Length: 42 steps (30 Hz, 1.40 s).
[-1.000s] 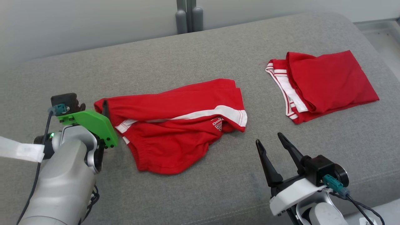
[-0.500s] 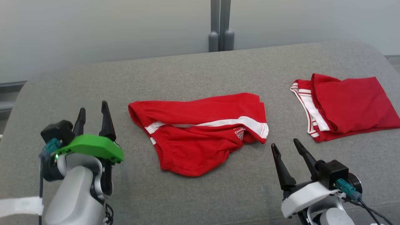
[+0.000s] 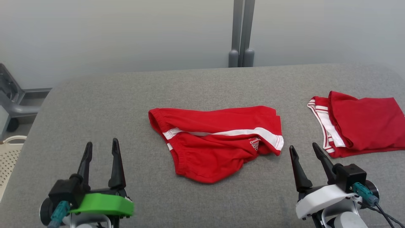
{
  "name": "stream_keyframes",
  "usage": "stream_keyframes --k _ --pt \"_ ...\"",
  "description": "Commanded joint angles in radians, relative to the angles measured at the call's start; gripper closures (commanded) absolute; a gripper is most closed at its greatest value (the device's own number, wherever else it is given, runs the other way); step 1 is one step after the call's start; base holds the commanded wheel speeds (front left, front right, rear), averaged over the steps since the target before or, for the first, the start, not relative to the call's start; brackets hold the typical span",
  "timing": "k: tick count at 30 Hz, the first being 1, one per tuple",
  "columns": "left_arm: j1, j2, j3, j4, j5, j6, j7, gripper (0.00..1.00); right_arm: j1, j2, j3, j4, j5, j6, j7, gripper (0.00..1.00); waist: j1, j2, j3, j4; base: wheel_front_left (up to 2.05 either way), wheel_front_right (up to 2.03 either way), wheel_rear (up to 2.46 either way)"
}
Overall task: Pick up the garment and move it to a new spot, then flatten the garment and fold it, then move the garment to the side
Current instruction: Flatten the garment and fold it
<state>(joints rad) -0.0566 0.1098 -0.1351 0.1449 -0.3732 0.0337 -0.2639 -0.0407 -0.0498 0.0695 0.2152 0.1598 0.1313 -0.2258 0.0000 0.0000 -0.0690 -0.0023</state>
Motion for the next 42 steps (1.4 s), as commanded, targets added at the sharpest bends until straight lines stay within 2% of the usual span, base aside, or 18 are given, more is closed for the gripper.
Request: stream_keyframes --k 1,8,13,26,42 --pt "0.040 -0.005 0.008 -0.016 0.029 -0.011 -0.001 0.00 0.009 -0.002 -0.010 0.009 0.002 -0.001 -0.009 0.00 0.0000 0.0000 -0.006 0.011 0.00 0.00 0.00" --pt "0.148 -0.011 0.009 -0.011 0.139 -0.043 0.000 0.00 0.024 -0.002 -0.073 0.053 -0.005 -0.001 -0.029 0.00 0.0000 0.0000 -0.021 0.043 0.00 0.00 0.00" --pt "0.199 -0.015 0.022 0.018 0.171 -0.054 -0.001 0.00 0.044 -0.002 -0.098 0.066 -0.006 -0.001 -0.035 0.00 0.0000 0.0000 -0.039 0.067 0.00 0.00 0.00" --pt "0.233 -0.022 0.032 0.134 0.176 -0.050 -0.001 0.00 0.076 -0.002 -0.100 0.136 -0.011 -0.001 -0.019 0.00 0.0000 0.0000 -0.048 0.086 0.00 0.00 0.00" --pt "0.203 -0.036 0.039 0.148 0.162 -0.059 -0.001 0.00 0.048 -0.002 -0.081 0.144 0.015 -0.001 -0.026 0.00 0.0000 0.0000 -0.033 0.051 0.00 0.00 0.00"
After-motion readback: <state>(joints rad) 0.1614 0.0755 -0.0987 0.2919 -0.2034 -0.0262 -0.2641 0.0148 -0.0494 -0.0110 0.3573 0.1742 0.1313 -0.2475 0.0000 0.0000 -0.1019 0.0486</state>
